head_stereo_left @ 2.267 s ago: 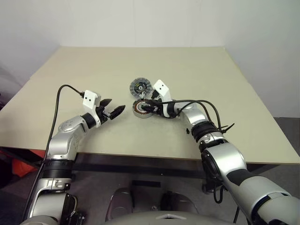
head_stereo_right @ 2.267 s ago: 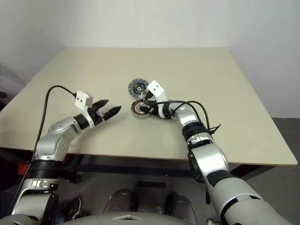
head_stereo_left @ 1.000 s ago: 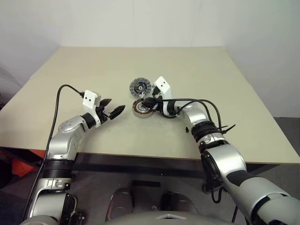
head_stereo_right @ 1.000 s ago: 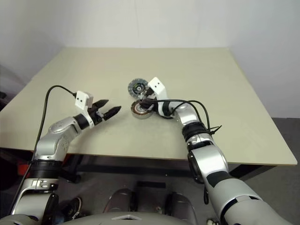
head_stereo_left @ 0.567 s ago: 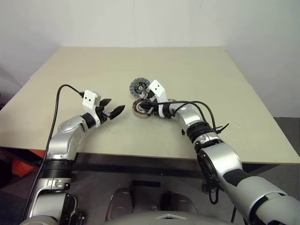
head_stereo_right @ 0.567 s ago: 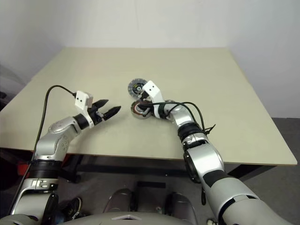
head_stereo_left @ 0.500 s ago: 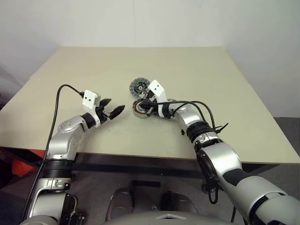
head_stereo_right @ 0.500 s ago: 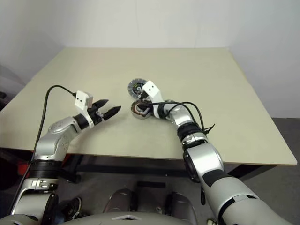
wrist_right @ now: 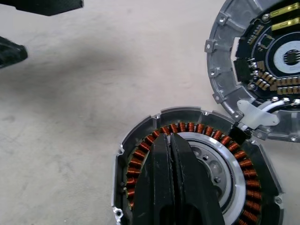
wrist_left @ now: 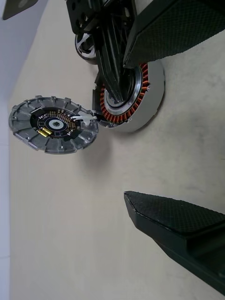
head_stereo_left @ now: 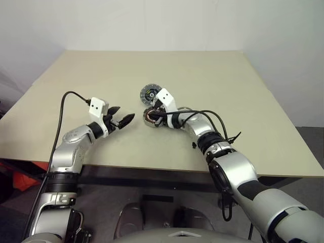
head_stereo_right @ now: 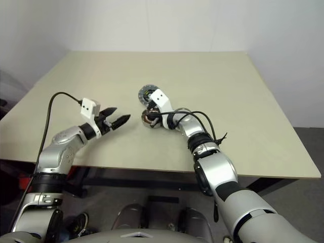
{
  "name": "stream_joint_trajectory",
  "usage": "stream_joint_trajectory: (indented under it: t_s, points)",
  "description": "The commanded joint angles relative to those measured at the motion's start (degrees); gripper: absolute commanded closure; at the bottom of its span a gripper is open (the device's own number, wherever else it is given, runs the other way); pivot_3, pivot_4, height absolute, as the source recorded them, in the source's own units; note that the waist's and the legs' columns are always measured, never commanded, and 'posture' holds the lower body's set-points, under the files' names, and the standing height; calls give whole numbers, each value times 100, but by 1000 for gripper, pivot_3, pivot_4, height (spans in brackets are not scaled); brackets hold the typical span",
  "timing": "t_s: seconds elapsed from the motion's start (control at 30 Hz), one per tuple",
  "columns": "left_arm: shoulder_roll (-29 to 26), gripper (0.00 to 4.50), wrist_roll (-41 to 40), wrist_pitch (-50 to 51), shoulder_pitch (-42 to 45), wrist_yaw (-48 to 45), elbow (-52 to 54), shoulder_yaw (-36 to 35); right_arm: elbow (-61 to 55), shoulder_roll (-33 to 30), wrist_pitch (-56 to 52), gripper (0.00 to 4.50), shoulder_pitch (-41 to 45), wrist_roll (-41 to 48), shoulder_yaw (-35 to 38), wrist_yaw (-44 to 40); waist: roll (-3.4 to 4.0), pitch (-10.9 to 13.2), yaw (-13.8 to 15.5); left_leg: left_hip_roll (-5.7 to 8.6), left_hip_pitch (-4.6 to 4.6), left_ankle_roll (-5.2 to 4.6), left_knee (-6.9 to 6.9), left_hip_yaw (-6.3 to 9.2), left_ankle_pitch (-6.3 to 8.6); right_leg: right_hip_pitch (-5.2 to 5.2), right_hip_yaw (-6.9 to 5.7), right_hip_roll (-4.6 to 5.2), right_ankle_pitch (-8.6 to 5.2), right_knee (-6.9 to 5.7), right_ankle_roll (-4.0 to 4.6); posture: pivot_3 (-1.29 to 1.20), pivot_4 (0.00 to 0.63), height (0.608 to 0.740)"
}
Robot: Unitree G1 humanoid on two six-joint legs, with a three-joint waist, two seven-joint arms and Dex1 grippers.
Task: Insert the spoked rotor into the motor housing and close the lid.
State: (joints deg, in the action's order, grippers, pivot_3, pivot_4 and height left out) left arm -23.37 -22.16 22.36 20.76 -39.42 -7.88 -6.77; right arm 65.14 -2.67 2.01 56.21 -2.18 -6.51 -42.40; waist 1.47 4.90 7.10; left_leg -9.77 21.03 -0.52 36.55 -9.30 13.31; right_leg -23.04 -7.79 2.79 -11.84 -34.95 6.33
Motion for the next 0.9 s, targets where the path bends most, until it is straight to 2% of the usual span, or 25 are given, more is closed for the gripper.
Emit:
stream_joint_trajectory:
  t_s: [0.03, 0.2, 0.9]
  points:
    - [-59, 0, -29, -45, 18, 23, 274, -68, -34, -13, 130, 4440, 108, 3, 53, 0, 0, 0, -1, 0, 0, 1, 0, 0, 0, 0, 0, 0, 0, -1, 0, 0, 0, 740]
    - [-46, 0, -38, -30, -26, 34, 320, -58, -216, -55, 109, 4440, 218, 141, 169, -149, 0, 0, 0, 0, -1, 3, 0, 0, -2, 0, 0, 0, 0, -3, 0, 0, 0, 740]
    - [-67, 0, -56, 20, -86, 80, 413, -90, 358, -24, 276, 4440, 228, -85, 171, 343, 0, 0, -2, 0, -4, 5, 0, -1, -2, 0, 1, 0, 1, -7, 2, 0, 0, 740]
